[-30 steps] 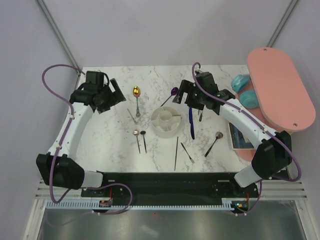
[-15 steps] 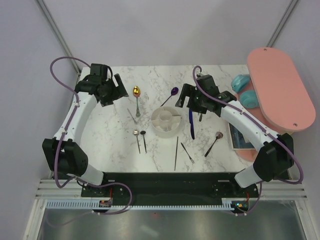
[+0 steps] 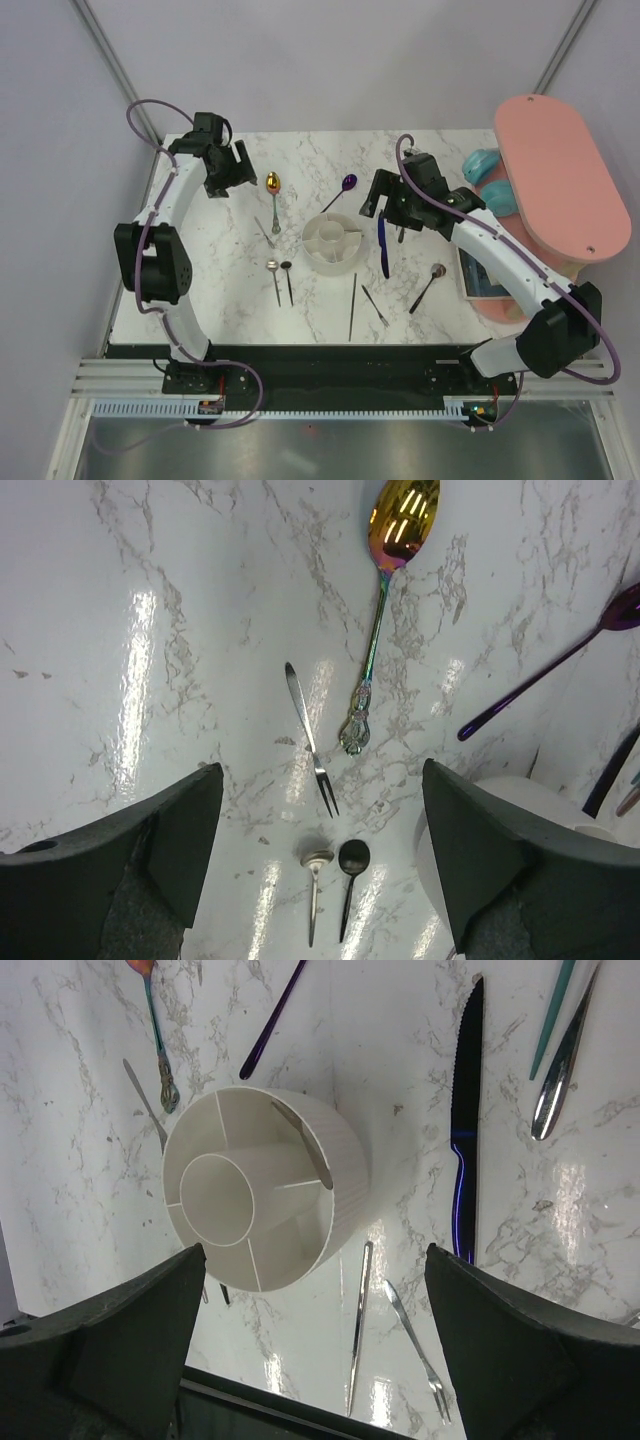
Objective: Sort the eating utensils into containers
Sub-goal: Pick up the spoon from the center of the board.
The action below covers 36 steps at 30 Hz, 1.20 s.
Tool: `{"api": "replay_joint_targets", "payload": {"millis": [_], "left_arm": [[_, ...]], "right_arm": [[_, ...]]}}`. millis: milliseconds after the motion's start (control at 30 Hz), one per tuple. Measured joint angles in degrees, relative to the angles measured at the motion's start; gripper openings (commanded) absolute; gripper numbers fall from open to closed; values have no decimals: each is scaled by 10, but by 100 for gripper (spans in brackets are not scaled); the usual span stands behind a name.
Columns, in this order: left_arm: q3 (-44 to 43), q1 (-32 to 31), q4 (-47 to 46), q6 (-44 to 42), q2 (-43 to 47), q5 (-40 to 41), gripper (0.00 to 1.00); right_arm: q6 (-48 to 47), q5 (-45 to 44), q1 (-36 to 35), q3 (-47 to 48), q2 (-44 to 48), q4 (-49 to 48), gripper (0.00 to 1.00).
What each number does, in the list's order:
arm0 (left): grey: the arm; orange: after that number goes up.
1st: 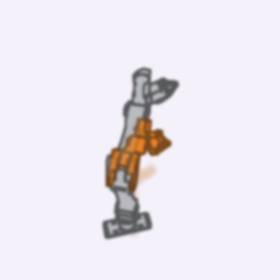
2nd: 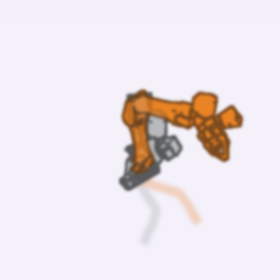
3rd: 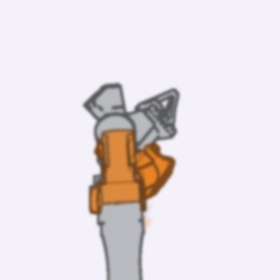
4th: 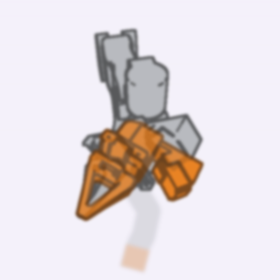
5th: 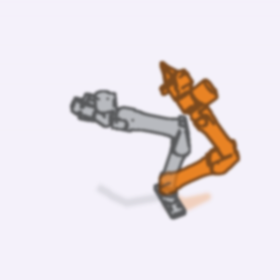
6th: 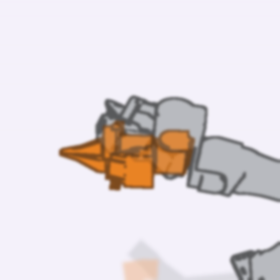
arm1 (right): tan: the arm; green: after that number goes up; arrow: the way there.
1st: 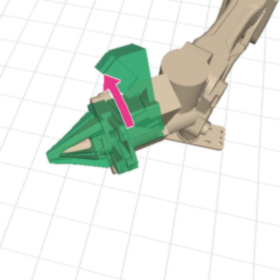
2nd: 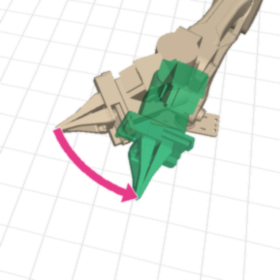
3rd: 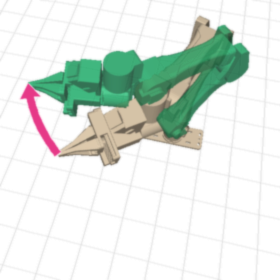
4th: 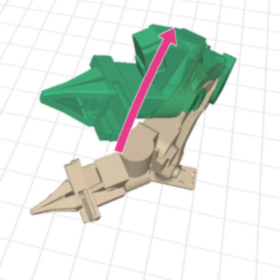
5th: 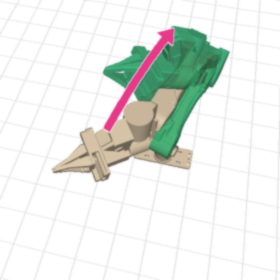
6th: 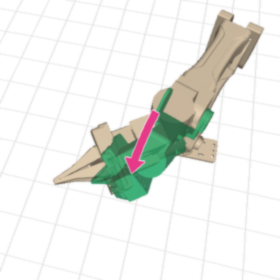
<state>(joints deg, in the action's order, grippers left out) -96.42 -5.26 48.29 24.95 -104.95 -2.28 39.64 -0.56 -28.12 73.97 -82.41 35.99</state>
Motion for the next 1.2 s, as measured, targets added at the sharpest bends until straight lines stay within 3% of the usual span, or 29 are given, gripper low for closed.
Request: {"api": "replay_joint_targets", "payload": {"millis": [333,633,867,1200], "left_arm": [[-115,-2,1,-21,-155,-34,83],[-163,-53,1,-38,-212,-33,80],[-166,-90,5,-37,-249,36,77],[-189,-85,14,-19,-282,106,72]], "right_arm": [[12,-35,3,-38,69,25,98],[27,-44,13,-50,84,40,98],[37,-48,14,-70,108,50,98],[39,-54,21,-73,123,67,98]]}}
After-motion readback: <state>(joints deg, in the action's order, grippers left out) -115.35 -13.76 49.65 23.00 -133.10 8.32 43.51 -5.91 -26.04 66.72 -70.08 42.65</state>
